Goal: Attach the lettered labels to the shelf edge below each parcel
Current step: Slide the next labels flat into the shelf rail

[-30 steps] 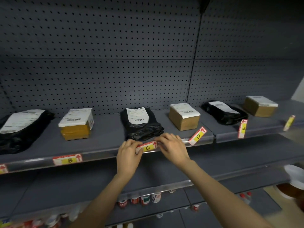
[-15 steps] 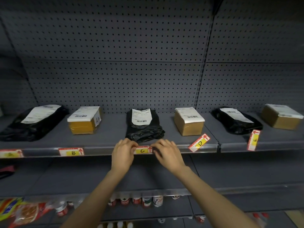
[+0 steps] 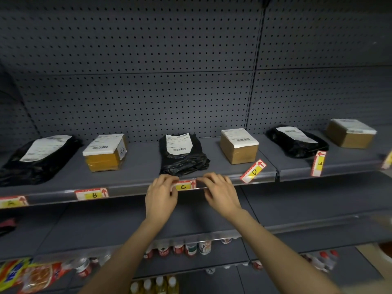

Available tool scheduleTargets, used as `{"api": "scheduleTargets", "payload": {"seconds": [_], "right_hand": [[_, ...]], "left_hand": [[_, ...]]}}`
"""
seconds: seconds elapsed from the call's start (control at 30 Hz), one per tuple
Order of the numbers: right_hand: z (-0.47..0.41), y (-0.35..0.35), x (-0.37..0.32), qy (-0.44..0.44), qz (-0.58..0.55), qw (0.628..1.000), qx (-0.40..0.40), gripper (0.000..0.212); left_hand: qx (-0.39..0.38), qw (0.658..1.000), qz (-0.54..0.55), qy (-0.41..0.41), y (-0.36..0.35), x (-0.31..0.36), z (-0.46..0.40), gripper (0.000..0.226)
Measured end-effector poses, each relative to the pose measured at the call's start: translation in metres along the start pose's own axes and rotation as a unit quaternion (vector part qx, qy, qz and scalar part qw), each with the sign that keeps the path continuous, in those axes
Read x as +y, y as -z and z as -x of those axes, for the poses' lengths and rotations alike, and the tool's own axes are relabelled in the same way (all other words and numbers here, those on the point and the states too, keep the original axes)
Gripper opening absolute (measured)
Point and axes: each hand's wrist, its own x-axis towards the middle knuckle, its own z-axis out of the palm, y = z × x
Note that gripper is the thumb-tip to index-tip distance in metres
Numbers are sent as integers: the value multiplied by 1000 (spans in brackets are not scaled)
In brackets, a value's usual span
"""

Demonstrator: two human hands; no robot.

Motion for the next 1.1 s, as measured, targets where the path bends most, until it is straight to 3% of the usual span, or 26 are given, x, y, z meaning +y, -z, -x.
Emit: {"api": "scheduleTargets", "payload": {"seconds": [0.37,0.53,0.67,0.9,1.1], "right_hand": [[16,62,90,-88,41,994,45,35],[11,77,128,-66,45,996,37,38],[15,84,159,-32,35,998,31,22],[24,75,191,-32,-83,996,-18,13],[22,68,186,-32,-114,993,-29,7]], "left_hand": [[-51,994,70,-64,-65,96,-21,30],[-53,994,73,-56,-95,136,-29,28],[-45,997,55,-36,-116,162,-31,25],[12,999,39,21,-134,177,-27,20],[-3,1000,11,29,-123,170,-21,21]]}}
